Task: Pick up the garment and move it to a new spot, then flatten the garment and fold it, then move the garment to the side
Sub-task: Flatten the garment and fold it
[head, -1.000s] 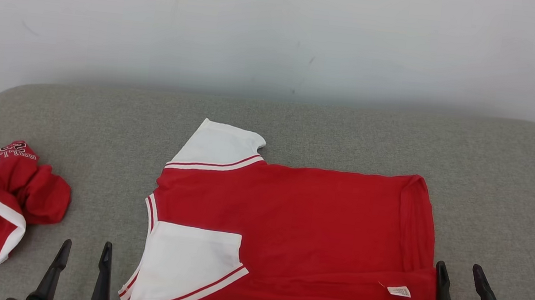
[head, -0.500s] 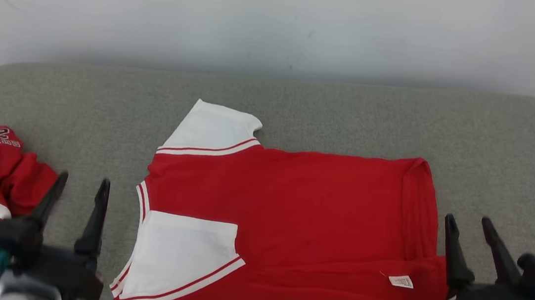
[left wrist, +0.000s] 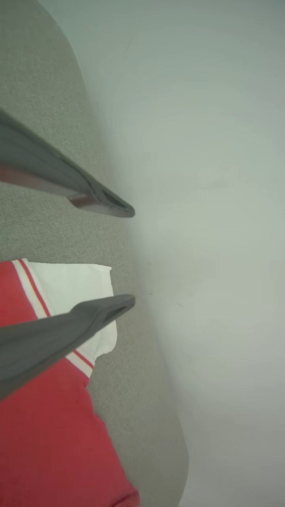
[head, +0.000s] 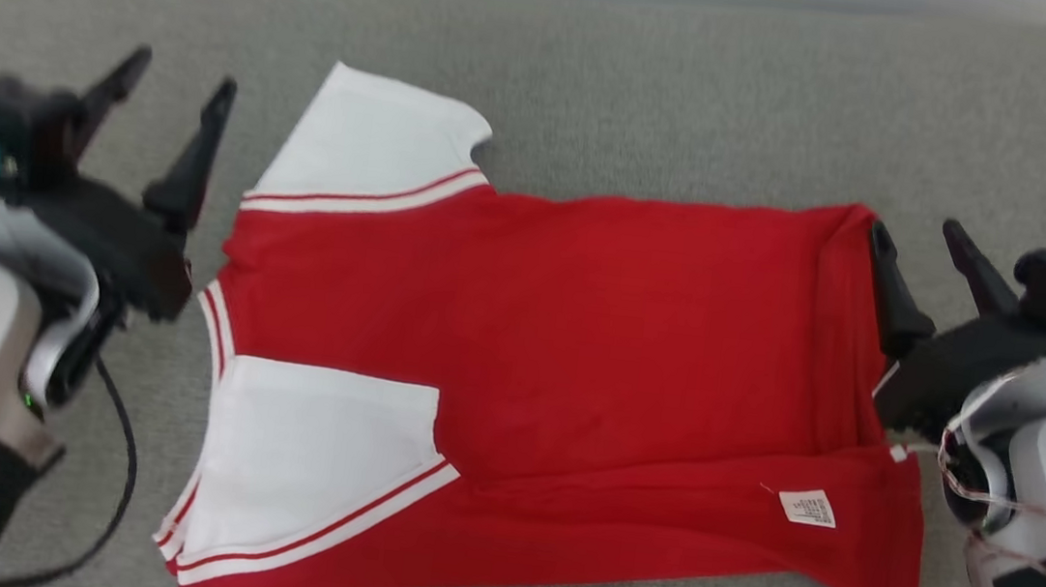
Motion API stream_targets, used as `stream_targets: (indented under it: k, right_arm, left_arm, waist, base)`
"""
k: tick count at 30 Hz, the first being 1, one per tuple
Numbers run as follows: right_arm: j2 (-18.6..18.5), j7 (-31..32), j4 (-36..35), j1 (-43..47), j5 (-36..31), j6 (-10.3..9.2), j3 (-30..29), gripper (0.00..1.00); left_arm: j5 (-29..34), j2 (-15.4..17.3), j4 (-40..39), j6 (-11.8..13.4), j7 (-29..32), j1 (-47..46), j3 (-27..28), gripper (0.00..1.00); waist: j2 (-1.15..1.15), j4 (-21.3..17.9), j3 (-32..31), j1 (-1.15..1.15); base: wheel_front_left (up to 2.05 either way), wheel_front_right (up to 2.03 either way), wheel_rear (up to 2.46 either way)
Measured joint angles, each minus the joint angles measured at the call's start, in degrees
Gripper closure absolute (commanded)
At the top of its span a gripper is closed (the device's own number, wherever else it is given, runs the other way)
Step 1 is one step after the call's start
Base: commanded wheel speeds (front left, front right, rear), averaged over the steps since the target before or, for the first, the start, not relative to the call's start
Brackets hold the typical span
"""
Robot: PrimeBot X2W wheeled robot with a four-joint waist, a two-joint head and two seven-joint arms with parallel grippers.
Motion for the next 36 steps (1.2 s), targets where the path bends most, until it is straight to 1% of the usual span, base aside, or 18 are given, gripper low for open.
stream_targets:
  k: [6, 11, 12, 16, 26, 29, 31, 32, 33, 34, 35, 36]
  right_arm:
    - [-0.18, 2.97, 5.19, -7.16, 1.54, 0.00, 3.05, 0.00]
    - [0.66, 4.47, 9.16, -12.59, 2.21, 0.00, 5.68, 0.00]
    - [1.12, 4.68, 10.60, -14.25, 2.42, 0.00, 6.72, 0.00]
    - [1.93, 4.66, 12.44, -16.89, 3.15, 0.00, 8.64, 0.00]
    - [3.09, 3.83, 14.29, -20.82, 5.69, 0.00, 13.06, 0.00]
    - [3.10, 3.42, 14.62, -21.68, 6.59, 0.00, 14.05, 0.00]
    - [3.04, 3.42, 15.04, -22.18, 6.99, 0.00, 14.70, 0.00]
    - [3.05, 3.41, 15.26, -22.43, 7.10, 0.00, 15.01, 0.07]
    - [3.08, 3.39, 15.49, -22.82, 7.27, 0.00, 15.37, 0.48]
    - [3.08, 3.34, 15.63, -23.21, 7.48, 0.00, 15.69, 0.80]
    - [3.08, 3.24, 15.78, -23.41, 7.58, 0.00, 15.93, 1.00]
    - [3.12, 2.78, 15.91, -23.58, 7.72, 0.00, 16.11, 1.00]
  left_arm:
    - [-5.82, 2.26, 6.37, 0.00, 3.30, -10.12, -8.18, 0.00]
    - [-10.43, 3.33, 11.57, 0.00, 5.83, -16.28, -13.86, 0.00]
    - [-11.82, 3.53, 13.35, 0.00, 6.60, -18.29, -15.68, 0.00]
    - [-14.08, 3.64, 16.55, 0.00, 6.89, -21.55, -18.92, 0.00]
    - [-19.18, 4.53, 22.90, 0.00, 6.66, -26.98, -23.81, 0.00]
    - [-20.78, 4.11, 23.96, 0.00, 6.92, -28.15, -25.54, 0.00]
    - [-20.69, 3.92, 25.31, 0.00, 7.78, -28.99, -27.14, 0.00]
    - [-20.85, 3.85, 25.75, 0.00, 7.82, -29.42, -27.48, 0.00]
    - [-21.23, 3.65, 26.38, 0.00, 7.80, -29.72, -27.64, 0.16]
    - [-21.46, 3.49, 26.80, 0.00, 7.72, -29.94, -28.09, 0.76]
    - [-21.53, 3.33, 27.10, 0.00, 7.46, -30.28, -28.59, 1.00]
    - [-21.59, 3.13, 27.31, 0.00, 6.76, -30.59, -28.92, 1.00]
  waist:
    - [0.00, -1.56, 5.46, 0.01]
    - [0.00, -3.13, 8.82, 0.00]
    - [0.00, -3.75, 9.88, -0.01]
    - [0.00, -4.85, 11.67, -0.01]
    - [-0.01, -7.72, 14.45, -0.02]
    - [-0.01, -8.36, 15.12, -0.02]
    - [-0.02, -8.62, 15.45, -0.02]
    - [-0.02, -8.72, 15.57, -0.02]
    - [-0.02, -8.80, 15.67, -0.03]
    - [-0.02, -8.85, 15.74, -0.02]
    - [-0.02, -8.85, 15.76, -0.02]
    - [-0.02, -8.81, 15.77, -0.02]
  base:
    - [0.00, 0.00, 0.00]
    - [0.00, 0.00, 0.00]
    - [0.00, 0.00, 0.00]
    - [0.00, 0.00, 0.00]
    - [0.00, 0.00, 0.00]
    - [0.00, 0.00, 0.00]
    - [0.00, 0.00, 0.00]
    - [0.00, 0.00, 0.00]
    - [0.00, 0.00, 0.00]
    - [0.00, 0.00, 0.00]
    - [0.00, 0.00, 0.00]
    - [0.00, 0.00, 0.00]
